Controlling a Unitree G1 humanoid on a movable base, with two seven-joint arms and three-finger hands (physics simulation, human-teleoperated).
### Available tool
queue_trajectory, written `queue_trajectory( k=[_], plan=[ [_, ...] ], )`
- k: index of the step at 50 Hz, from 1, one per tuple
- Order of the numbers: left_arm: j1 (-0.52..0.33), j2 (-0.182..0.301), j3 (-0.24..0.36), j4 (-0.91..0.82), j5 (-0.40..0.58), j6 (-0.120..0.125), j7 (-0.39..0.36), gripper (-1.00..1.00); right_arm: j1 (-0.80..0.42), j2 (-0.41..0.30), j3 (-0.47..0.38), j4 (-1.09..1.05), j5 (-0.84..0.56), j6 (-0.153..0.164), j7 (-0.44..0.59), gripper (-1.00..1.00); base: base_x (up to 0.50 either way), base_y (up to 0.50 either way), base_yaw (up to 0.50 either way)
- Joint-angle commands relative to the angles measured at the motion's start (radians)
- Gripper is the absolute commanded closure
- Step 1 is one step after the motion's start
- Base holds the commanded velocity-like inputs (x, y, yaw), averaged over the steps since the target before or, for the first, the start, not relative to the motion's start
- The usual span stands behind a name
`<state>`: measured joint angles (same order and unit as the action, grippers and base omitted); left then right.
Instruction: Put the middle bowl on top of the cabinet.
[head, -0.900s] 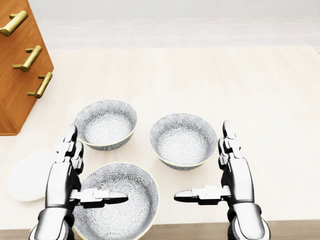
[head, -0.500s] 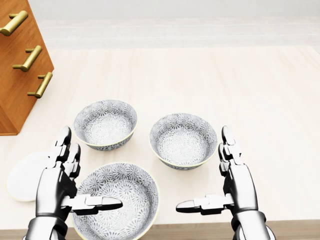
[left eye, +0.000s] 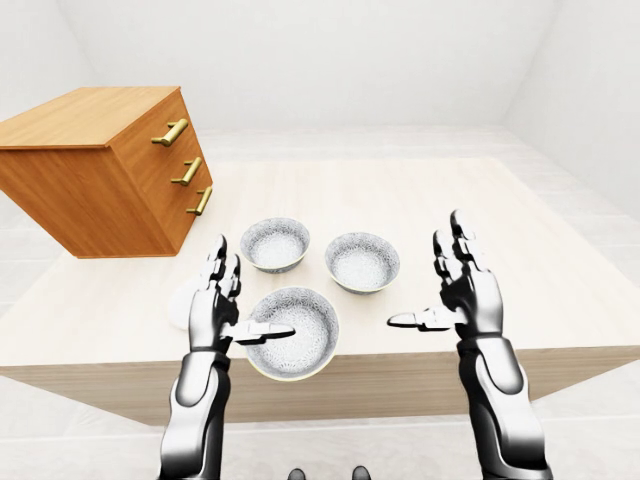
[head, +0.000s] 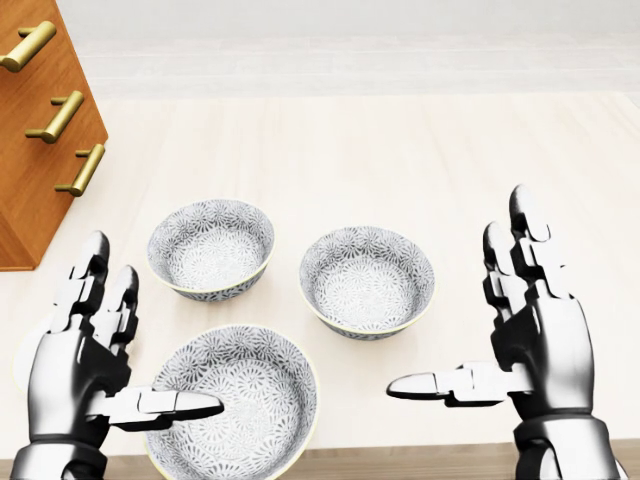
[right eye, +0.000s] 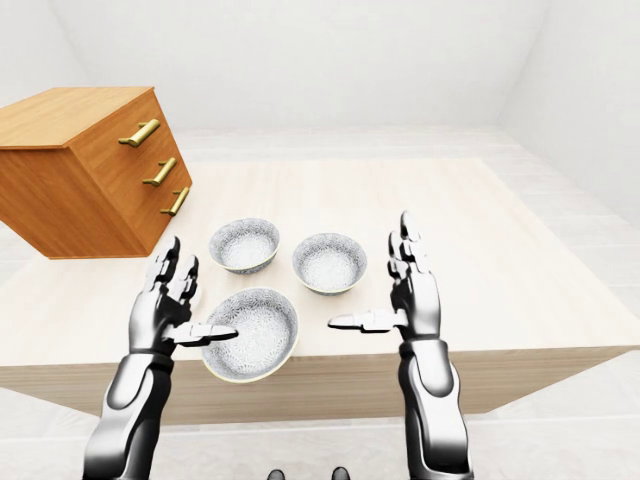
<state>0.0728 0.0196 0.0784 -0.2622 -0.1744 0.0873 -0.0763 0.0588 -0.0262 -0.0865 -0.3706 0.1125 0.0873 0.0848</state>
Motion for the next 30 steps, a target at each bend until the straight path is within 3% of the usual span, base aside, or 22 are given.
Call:
queue_trajectory(
  k=[1, 11, 13, 30],
  plan=[
    [0.017, -0.006, 0.029, -0.203, -0.090, 0.000, -0.002, -1.00, -0.014, -0.020, -0.064, -0.248, 0.084, 0.000, 0.000, -1.00, 0.00, 0.00, 0.00],
    [0.008, 0.010, 0.029, -0.323, -0.039, 0.000, 0.038, -1.00, -0.047, -0.033, -0.099, -0.303, 0.087, 0.000, -0.006, -1.00, 0.00, 0.00, 0.00],
    [-0.013, 0.004, 0.053, -0.387, -0.088, 0.000, 0.050, -1.00, -0.058, -0.035, -0.107, -0.325, 0.092, 0.000, -0.012, -1.00, 0.00, 0.00, 0.00],
    [-0.079, 0.035, 0.112, -0.557, -0.110, 0.000, 0.080, -1.00, -0.112, -0.062, -0.164, -0.430, 0.116, 0.000, -0.049, -1.00, 0.00, 0.00, 0.00]
  ],
)
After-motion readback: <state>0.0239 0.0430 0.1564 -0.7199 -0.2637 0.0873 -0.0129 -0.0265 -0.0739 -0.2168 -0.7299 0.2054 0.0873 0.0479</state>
